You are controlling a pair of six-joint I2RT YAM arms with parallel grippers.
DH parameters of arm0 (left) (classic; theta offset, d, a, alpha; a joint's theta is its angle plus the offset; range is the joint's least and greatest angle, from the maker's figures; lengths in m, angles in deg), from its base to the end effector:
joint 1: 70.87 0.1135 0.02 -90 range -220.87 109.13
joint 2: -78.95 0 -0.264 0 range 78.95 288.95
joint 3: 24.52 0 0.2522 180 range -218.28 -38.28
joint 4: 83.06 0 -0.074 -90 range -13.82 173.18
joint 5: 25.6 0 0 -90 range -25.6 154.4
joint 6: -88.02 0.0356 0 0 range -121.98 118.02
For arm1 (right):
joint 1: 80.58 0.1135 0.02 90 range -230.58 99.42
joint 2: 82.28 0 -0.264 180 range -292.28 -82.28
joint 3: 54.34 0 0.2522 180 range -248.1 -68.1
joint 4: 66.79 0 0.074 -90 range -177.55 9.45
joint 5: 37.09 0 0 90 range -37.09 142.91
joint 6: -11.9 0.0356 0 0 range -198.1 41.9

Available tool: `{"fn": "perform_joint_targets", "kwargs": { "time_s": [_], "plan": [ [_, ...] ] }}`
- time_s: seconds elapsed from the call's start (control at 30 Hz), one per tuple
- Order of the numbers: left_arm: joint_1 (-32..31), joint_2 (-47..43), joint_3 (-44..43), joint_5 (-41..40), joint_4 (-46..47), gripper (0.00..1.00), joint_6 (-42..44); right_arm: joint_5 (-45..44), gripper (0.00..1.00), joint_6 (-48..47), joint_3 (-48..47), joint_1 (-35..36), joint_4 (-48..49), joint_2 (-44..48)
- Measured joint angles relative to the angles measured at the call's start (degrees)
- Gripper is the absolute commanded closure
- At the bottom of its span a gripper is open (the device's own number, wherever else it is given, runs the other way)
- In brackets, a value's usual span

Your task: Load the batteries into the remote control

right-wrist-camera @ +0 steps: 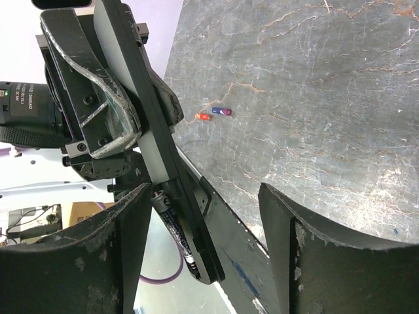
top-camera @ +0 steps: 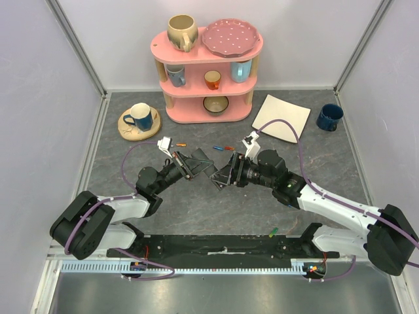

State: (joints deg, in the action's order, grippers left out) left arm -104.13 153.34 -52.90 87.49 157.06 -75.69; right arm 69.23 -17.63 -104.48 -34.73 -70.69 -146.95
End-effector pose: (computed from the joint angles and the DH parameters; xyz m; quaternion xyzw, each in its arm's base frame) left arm 0.1827 -0.1365 0.2123 -0.0602 0.6199 -0.6942 0.3608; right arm 0.1696 0.1891 0.2546 0.0198 0.8070 0.5323 0.2549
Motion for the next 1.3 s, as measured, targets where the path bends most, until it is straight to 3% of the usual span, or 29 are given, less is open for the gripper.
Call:
{"fn": "perform_joint_targets", "kwargs": {
  "time_s": [0.37, 1.3],
  "plan": [
    [0.0, 0.0, 0.0, 0.0, 0.0, 0.98, 0.0, 0.5, 0.21, -1.8, -0.6, -0.1, -1.3, 0.5],
    [0.0, -1.1, 0.0, 0.0, 0.0, 0.98, 0.1, 1.9, 0.28, 4.7, 0.2, -3.7, 2.5, 1.6]
  ]
}}
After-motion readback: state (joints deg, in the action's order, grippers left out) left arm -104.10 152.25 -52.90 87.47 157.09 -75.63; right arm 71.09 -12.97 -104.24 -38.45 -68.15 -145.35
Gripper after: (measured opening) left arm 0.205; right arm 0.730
